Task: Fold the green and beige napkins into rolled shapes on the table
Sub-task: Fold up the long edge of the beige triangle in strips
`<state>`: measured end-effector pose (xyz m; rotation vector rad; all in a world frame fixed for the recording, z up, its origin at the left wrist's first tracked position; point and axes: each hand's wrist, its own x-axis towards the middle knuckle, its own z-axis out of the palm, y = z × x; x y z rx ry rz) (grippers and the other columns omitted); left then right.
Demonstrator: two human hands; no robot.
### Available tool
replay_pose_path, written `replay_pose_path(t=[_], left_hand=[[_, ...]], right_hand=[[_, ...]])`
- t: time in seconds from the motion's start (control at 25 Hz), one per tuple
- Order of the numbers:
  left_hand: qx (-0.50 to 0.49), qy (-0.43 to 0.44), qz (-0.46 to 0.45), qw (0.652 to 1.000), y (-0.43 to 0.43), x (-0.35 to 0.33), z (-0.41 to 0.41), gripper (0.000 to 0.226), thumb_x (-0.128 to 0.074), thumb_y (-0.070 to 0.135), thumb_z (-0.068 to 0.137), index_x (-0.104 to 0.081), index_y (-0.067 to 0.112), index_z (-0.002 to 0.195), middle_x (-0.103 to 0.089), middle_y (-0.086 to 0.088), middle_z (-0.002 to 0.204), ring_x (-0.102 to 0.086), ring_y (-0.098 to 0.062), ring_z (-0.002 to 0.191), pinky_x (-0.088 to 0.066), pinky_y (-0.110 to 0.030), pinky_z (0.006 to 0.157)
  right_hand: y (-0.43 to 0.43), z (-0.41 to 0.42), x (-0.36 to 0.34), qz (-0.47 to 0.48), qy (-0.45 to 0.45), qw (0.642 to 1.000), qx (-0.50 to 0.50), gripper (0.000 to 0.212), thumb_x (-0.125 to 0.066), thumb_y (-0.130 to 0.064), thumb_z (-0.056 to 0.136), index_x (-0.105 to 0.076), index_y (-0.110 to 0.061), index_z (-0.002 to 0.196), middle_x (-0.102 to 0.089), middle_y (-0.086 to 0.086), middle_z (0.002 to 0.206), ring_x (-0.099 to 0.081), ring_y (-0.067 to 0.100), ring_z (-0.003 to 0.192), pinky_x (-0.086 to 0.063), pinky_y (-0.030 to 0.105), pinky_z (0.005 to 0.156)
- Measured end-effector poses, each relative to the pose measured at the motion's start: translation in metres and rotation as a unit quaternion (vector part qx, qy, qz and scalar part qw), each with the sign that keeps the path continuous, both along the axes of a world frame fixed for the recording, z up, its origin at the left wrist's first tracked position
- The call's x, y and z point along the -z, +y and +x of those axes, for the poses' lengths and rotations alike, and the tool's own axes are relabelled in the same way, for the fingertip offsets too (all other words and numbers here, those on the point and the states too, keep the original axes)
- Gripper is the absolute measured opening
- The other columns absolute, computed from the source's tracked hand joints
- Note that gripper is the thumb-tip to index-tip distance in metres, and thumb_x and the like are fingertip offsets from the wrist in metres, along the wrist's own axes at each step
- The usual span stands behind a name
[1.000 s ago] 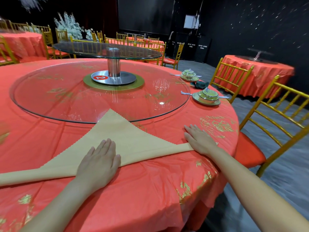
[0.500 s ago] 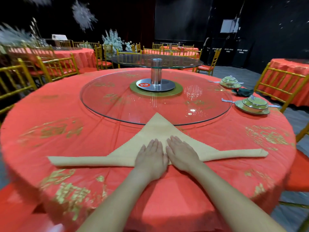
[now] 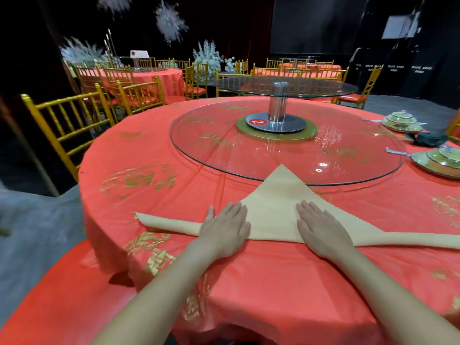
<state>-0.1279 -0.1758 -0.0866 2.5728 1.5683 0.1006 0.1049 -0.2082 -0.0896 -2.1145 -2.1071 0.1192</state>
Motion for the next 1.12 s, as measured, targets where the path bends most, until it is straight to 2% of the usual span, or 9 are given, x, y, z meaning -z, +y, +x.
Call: replay_pose_path(t=[0.52, 0.68, 0.76, 0.84, 0.92, 0.96, 1.0, 1.12], left_hand=[[-0.118, 0.006, -0.039, 0.992, 0.008, -0.001, -0.102, 0.056, -0.015, 0.043, 0.100, -0.004, 0.023, 0.151, 0.003, 0.005, 0.159, 0.007, -0.011, 0.145, 0.006, -0.053, 0.115], [-0.114, -0.016, -0.021, 0.993, 0.009, -0.012, -0.094, 0.059, -0.031, 0.031, 0.097, -0.008, 0.019, 0.151, 0.002, 0.002, 0.159, 0.005, -0.011, 0.145, 0.008, -0.053, 0.114], [-0.073, -0.071, 0.038, 0.994, 0.004, -0.018, -0.072, 0.057, -0.040, 0.027, 0.095, -0.021, 0.019, 0.148, -0.012, 0.003, 0.158, -0.006, -0.012, 0.145, 0.001, -0.046, 0.117], [0.025, -0.137, 0.082, 0.987, -0.008, -0.018, -0.041, 0.045, -0.040, 0.024, 0.092, -0.044, 0.021, 0.137, -0.038, 0.001, 0.147, -0.030, -0.017, 0.138, -0.022, -0.038, 0.113], [0.135, -0.132, 0.137, 0.972, -0.022, -0.014, -0.010, 0.033, -0.042, 0.032, 0.088, -0.063, 0.025, 0.112, -0.060, 0.004, 0.117, -0.055, -0.021, 0.111, -0.046, -0.036, 0.090], [0.164, -0.110, 0.164, 0.966, -0.026, -0.009, -0.001, 0.030, -0.043, 0.036, 0.086, -0.066, 0.026, 0.102, -0.062, 0.005, 0.103, -0.058, -0.020, 0.097, -0.049, -0.034, 0.078], [0.173, -0.089, 0.170, 0.966, -0.028, -0.005, 0.006, 0.028, -0.046, 0.038, 0.085, -0.067, 0.026, 0.098, -0.062, 0.005, 0.097, -0.059, -0.020, 0.091, -0.049, -0.033, 0.073], [0.133, -0.092, 0.112, 0.981, -0.030, -0.006, 0.009, 0.028, -0.048, 0.037, 0.089, -0.065, 0.023, 0.106, -0.059, 0.002, 0.105, -0.054, -0.022, 0.097, -0.047, -0.038, 0.080]], right_hand=[[0.000, -0.001, 0.002, 0.008, 0.006, 1.000, 0.000, 0.050, -0.020, -0.027, 0.100, -0.015, -0.022, 0.150, -0.006, -0.004, 0.158, -0.004, 0.008, 0.145, -0.006, 0.030, 0.117], [-0.002, -0.003, 0.000, 0.010, 0.002, 1.000, 0.003, 0.050, -0.019, -0.028, 0.100, -0.014, -0.022, 0.150, -0.006, -0.004, 0.158, -0.004, 0.009, 0.145, -0.006, 0.030, 0.117], [-0.002, -0.005, -0.001, 0.007, 0.001, 1.000, 0.005, 0.050, -0.019, -0.028, 0.100, -0.014, -0.022, 0.150, -0.006, -0.004, 0.158, -0.004, 0.008, 0.145, -0.005, 0.030, 0.117], [-0.001, -0.005, 0.000, 0.009, 0.001, 1.000, 0.007, 0.051, -0.019, -0.028, 0.100, -0.013, -0.022, 0.150, -0.006, -0.004, 0.159, -0.003, 0.008, 0.145, -0.005, 0.030, 0.117], [0.000, -0.003, 0.001, 0.011, -0.001, 1.000, 0.008, 0.051, -0.019, -0.028, 0.100, -0.014, -0.021, 0.150, -0.006, -0.004, 0.159, -0.004, 0.009, 0.145, -0.006, 0.030, 0.117], [0.002, -0.003, 0.002, 0.012, 0.002, 1.000, 0.006, 0.051, -0.020, -0.029, 0.100, -0.014, -0.021, 0.150, -0.007, -0.003, 0.158, -0.005, 0.009, 0.145, -0.006, 0.031, 0.117], [0.003, -0.002, 0.003, 0.015, 0.008, 1.000, 0.002, 0.051, -0.020, -0.031, 0.100, -0.015, -0.020, 0.150, -0.008, -0.003, 0.158, -0.005, 0.010, 0.145, -0.007, 0.031, 0.117], [-0.002, 0.000, 0.003, 0.063, 0.043, 0.996, -0.035, 0.054, -0.020, -0.043, 0.098, -0.023, -0.024, 0.148, -0.019, -0.005, 0.156, -0.014, 0.009, 0.144, -0.009, 0.030, 0.115]])
